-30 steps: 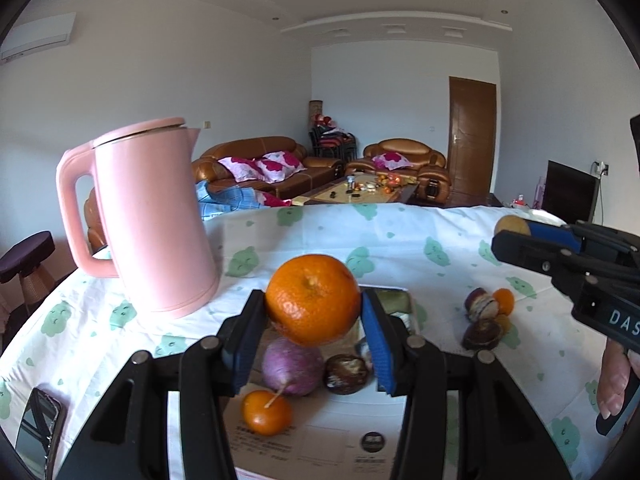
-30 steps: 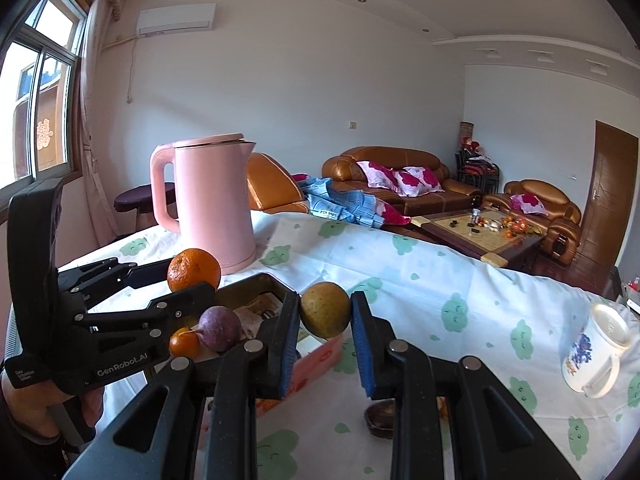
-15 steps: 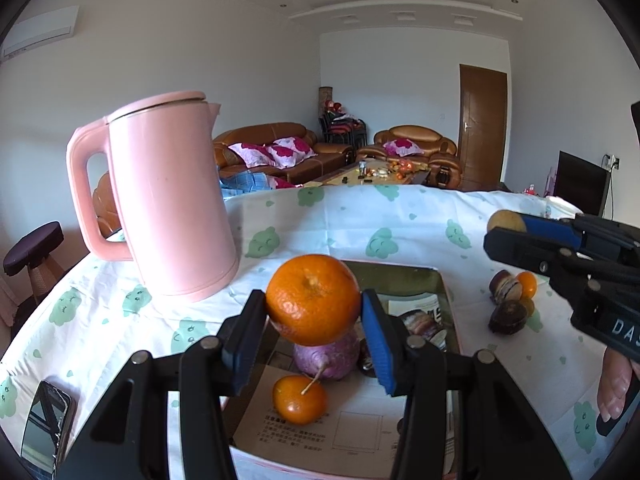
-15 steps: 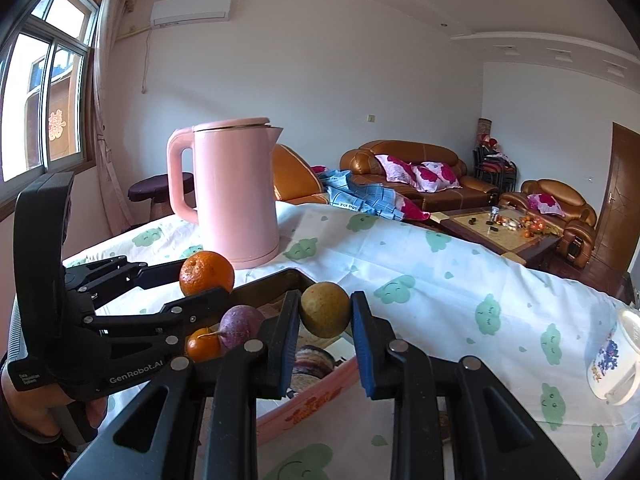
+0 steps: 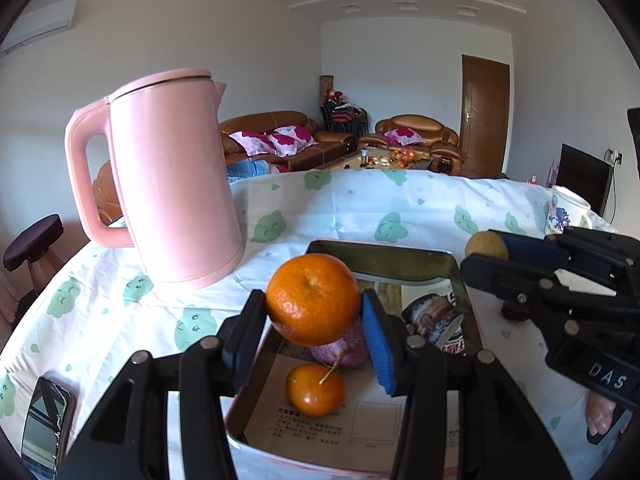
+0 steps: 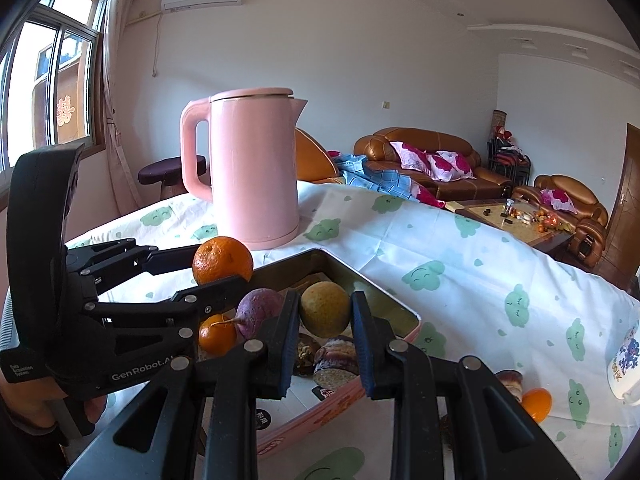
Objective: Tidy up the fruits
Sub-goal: 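Lower the orange into the tin with the left gripper while the right lowers the yellow fruit in, both opening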
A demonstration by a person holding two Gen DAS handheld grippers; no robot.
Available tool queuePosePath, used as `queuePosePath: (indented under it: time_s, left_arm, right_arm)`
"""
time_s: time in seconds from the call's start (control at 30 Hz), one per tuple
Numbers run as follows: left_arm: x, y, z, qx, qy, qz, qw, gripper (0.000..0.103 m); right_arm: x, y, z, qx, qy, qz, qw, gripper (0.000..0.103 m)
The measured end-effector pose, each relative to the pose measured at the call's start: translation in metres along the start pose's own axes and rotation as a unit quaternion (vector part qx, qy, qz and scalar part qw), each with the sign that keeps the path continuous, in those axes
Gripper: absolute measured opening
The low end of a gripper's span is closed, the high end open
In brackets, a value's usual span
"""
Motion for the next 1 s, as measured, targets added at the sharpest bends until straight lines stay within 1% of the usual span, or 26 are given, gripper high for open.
queuePosePath:
  time_s: [0.57,1.0]
  left_arm:
    - [0.002,0.010,0.010,-0.025,0.010,0.010,0.9996,0.050]
    - [0.003,0.012,0.011,-0.026,0.009,0.015,0.9995,0.050]
  right_arm:
    - [-0.012,0.012,0.016,-0.029,-0.013,-0.010,0.999,0.027]
    - [-0.016,0.023,0.027,-0.054,-0.019,-0.021,0.998,0.027]
Point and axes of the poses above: each gripper's, at about its wrist camera, not at the fingertips, and z roughly the way its jaws point, x to its right, y to its underside, the point moved 4 cm from there along z, roughly the way its jaws point, and after that the axes turned 2 degrees about y, right-handed, at the moved point
